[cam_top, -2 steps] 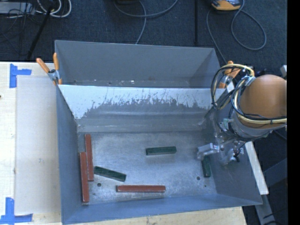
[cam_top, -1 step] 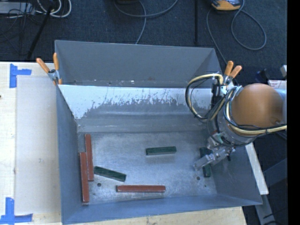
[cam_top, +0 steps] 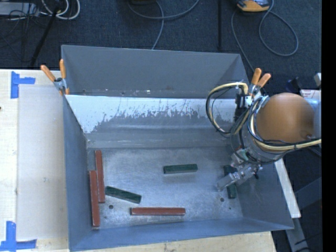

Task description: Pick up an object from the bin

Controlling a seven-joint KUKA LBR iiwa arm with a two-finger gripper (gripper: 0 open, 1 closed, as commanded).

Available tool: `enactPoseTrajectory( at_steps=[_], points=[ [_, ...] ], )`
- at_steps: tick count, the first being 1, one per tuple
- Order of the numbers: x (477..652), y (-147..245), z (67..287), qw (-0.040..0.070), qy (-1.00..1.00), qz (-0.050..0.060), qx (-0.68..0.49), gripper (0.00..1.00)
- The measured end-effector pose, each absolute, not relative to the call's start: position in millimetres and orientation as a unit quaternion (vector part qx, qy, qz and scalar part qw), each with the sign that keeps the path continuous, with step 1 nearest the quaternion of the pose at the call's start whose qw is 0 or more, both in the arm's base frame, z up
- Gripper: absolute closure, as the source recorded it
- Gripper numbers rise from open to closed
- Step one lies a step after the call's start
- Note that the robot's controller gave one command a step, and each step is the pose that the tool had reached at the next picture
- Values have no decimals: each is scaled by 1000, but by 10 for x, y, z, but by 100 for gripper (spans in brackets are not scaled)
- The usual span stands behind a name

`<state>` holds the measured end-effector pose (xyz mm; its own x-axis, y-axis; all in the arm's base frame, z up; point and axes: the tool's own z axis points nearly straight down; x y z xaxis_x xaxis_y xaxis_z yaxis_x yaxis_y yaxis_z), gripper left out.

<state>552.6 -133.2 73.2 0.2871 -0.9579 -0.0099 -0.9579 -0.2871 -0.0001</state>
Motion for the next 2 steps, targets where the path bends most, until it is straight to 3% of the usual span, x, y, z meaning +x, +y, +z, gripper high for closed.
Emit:
enactPoseTrajectory(
  at_steps=[1,2],
  points=[
    [5547,-1308,756,7,599,3,-801,100],
    [5565,-1292,1784,2,600,-2,-800,100]
  ],
)
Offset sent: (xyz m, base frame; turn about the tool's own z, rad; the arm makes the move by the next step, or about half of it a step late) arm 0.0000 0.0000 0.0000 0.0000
